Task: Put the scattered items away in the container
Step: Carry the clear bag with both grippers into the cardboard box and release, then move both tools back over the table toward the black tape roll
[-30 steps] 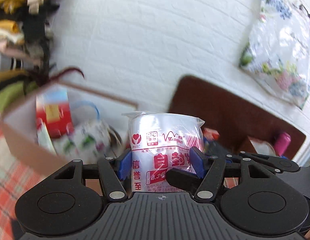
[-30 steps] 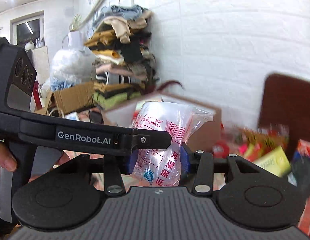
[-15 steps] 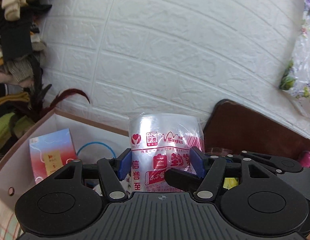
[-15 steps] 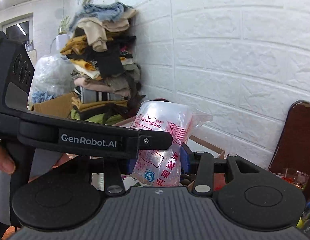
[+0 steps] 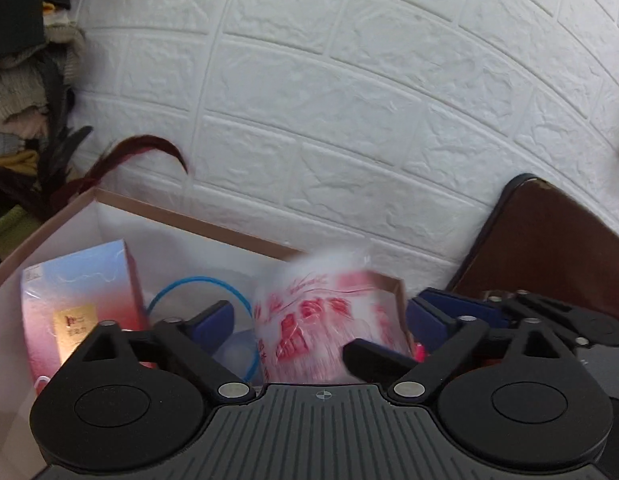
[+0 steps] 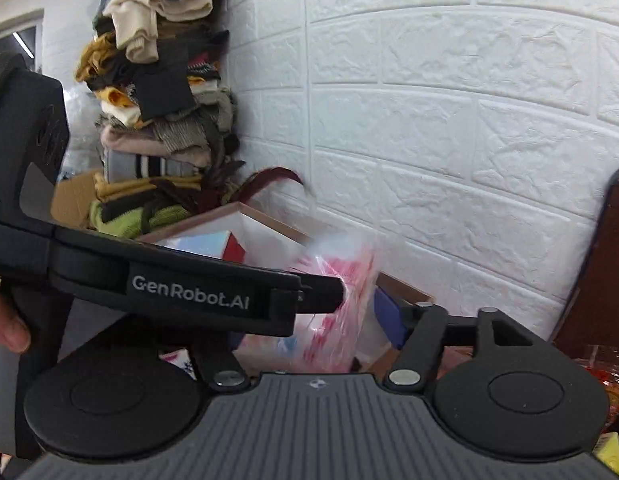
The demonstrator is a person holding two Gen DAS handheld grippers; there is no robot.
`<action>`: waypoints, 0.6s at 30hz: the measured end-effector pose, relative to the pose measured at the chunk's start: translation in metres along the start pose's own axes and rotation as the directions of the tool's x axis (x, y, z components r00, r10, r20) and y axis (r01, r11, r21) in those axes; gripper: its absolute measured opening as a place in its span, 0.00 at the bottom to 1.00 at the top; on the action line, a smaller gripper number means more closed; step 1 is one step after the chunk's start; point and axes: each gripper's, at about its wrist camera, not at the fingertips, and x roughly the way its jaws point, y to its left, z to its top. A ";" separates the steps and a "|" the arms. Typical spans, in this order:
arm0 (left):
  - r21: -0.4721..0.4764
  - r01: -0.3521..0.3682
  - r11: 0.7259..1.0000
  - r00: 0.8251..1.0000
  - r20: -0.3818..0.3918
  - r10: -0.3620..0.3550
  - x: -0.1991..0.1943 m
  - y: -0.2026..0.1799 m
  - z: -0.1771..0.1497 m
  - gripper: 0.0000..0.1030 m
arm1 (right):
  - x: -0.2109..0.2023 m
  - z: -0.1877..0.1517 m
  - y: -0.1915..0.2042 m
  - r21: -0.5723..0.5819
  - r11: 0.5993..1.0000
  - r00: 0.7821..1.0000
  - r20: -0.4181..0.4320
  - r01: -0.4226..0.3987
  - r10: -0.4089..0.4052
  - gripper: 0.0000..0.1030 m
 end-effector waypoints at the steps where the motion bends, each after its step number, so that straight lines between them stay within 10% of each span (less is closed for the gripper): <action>1: 0.012 -0.001 1.000 1.000 0.004 0.001 -0.002 0.000 -0.001 0.98 | -0.002 -0.003 0.000 -0.006 1.000 1.000 0.005 0.002 -0.002 0.69; 18: -0.050 -0.065 0.997 0.996 -0.064 0.061 -0.024 -0.003 -0.015 0.99 | -0.040 -0.020 -0.018 0.127 0.992 0.999 -0.042 -0.003 0.009 0.82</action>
